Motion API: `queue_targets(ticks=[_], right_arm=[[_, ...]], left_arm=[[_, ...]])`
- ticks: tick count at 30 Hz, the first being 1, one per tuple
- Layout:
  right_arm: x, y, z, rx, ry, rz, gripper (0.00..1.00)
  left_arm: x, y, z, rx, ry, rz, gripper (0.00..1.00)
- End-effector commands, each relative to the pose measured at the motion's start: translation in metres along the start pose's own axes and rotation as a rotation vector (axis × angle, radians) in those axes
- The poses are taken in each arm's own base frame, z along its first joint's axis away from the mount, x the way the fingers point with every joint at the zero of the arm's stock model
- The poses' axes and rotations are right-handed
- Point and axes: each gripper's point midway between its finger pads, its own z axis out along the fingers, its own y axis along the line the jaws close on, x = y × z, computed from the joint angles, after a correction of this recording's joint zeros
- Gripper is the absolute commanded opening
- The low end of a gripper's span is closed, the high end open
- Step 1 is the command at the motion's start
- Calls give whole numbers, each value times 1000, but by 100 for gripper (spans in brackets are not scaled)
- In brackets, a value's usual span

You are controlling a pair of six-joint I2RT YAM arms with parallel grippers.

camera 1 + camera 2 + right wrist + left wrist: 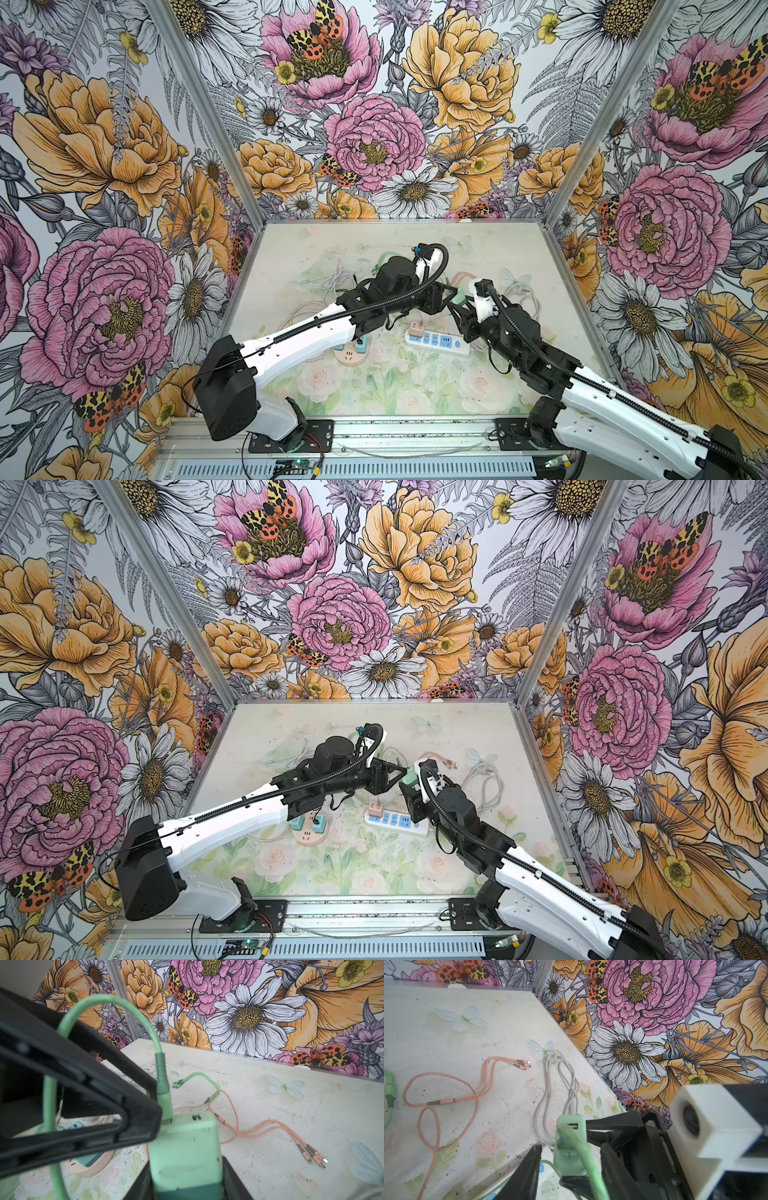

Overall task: Insert the plug
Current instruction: 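Lift the mint green charger with the right gripper toward the left gripper, then grasp the mint green charger with the left gripper beside the right gripper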

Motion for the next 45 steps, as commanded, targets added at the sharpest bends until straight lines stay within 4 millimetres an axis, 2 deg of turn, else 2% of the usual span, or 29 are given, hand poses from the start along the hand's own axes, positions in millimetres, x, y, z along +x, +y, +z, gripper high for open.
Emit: queue_targets(ticks=[1, 9, 11, 15, 20, 21, 25, 27, 30, 32, 33, 37, 41, 45], right_arm=[[-32, 5, -5, -3, -88, 4, 0], [-36, 8, -2, -14, -98, -1, 0], [-34, 17, -2, -42, -91, -8, 0], [-32, 19, -1, -50, -89, -8, 0], [-35, 19, -5, -53, -80, -9, 12], [-36, 19, -6, -53, -80, -11, 15], [-37, 27, -17, -111, -85, -26, 52], [-41, 35, -26, -169, -97, -32, 62], [-49, 45, -45, -253, -132, -49, 69], [-52, 56, -58, -336, -150, -76, 74], [-54, 56, -63, -356, -157, -83, 76], [-55, 77, -78, -520, -150, -107, 79], [-52, 95, -79, -652, -98, -101, 79], [-50, 107, -70, -733, -40, -85, 76]], left_arm=[[1, -5, 7, 42, 22, -5, 49], [4, -7, 13, 53, 45, -2, 46], [3, -7, 13, 56, 45, 2, 40], [5, -11, 12, 72, 64, 13, 26], [9, -9, 5, 71, 94, 54, 17], [10, -7, 1, 62, 102, 64, 16], [8, -4, -14, 64, 115, 103, 15], [5, -2, -23, 76, 119, 115, 15], [4, -2, -40, 116, 142, 138, 15], [3, -10, -53, 187, 146, 164, 15], [2, -15, -61, 227, 143, 177, 15], [5, -33, -90, 357, 146, 238, 16], [9, -53, -113, 468, 140, 314, 17], [12, -60, -117, 520, 144, 345, 18]])
